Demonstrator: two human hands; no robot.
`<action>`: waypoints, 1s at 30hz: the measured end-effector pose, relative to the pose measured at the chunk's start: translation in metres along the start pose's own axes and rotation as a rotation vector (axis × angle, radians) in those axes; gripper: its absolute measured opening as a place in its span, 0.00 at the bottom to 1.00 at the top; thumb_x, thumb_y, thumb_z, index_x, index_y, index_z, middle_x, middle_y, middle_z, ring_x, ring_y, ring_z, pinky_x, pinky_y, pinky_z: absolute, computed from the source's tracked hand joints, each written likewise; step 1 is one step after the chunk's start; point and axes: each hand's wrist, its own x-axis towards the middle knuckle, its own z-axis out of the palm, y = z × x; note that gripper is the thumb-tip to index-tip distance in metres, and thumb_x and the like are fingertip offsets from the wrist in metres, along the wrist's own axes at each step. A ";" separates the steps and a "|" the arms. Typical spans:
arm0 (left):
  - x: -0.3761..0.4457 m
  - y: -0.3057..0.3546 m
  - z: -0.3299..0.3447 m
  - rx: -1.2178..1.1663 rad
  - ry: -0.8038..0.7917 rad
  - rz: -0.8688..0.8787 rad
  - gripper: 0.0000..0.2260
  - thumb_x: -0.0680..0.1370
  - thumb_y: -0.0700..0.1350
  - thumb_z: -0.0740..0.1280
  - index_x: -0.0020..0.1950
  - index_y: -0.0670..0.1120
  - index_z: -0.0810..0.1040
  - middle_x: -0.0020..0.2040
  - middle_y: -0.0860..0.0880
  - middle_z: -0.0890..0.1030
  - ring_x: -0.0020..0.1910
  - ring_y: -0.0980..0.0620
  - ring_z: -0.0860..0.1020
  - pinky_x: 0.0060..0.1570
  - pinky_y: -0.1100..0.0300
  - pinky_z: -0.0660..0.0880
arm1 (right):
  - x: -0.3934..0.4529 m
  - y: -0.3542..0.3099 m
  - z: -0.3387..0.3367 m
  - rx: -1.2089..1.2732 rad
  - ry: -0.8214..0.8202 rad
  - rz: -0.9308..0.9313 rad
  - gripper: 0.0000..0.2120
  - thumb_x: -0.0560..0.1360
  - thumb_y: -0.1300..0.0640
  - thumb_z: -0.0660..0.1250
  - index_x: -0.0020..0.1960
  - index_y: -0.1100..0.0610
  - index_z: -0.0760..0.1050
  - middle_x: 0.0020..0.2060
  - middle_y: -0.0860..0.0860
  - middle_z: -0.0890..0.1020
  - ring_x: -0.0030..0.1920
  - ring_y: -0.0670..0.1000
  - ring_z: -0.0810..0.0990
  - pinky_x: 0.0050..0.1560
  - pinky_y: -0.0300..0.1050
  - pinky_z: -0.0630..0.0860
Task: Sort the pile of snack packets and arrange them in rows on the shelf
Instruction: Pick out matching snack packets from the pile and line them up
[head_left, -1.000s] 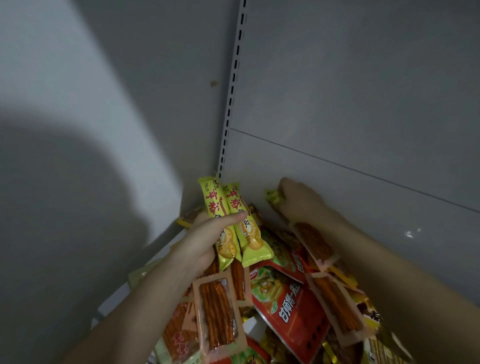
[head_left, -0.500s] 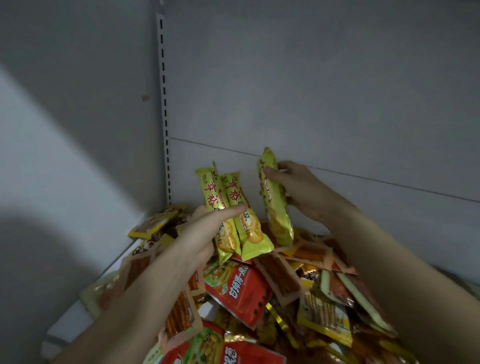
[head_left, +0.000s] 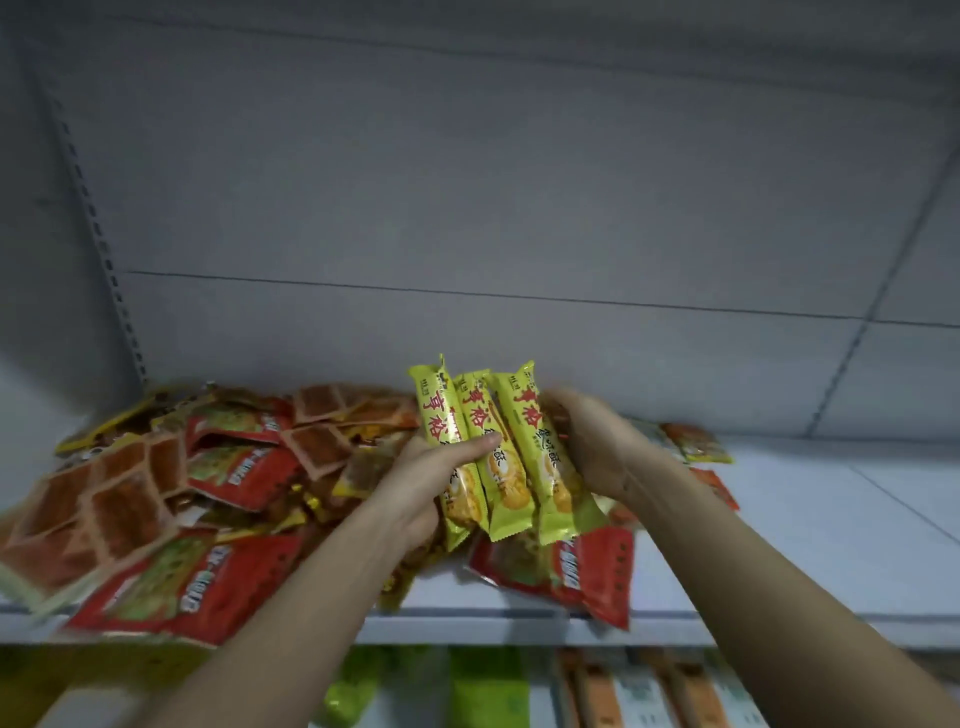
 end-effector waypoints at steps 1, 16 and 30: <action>-0.007 -0.010 0.021 0.000 -0.025 -0.015 0.18 0.69 0.41 0.78 0.57 0.43 0.82 0.51 0.45 0.87 0.54 0.44 0.84 0.61 0.42 0.78 | -0.017 0.004 -0.021 0.004 0.004 -0.009 0.10 0.79 0.55 0.62 0.50 0.58 0.80 0.44 0.56 0.83 0.43 0.54 0.81 0.46 0.47 0.79; -0.046 -0.130 0.328 -0.032 -0.500 -0.278 0.27 0.67 0.37 0.76 0.66 0.41 0.78 0.57 0.37 0.84 0.54 0.36 0.83 0.49 0.40 0.81 | -0.204 0.070 -0.312 0.038 0.405 -0.153 0.12 0.83 0.54 0.61 0.62 0.51 0.79 0.53 0.55 0.86 0.52 0.56 0.85 0.52 0.56 0.82; -0.001 -0.246 0.592 -0.034 -0.679 -0.482 0.26 0.67 0.37 0.75 0.65 0.41 0.79 0.59 0.37 0.83 0.59 0.35 0.81 0.60 0.35 0.76 | -0.241 0.111 -0.578 -0.064 0.711 -0.065 0.15 0.71 0.34 0.67 0.50 0.43 0.79 0.53 0.60 0.83 0.46 0.67 0.83 0.49 0.74 0.77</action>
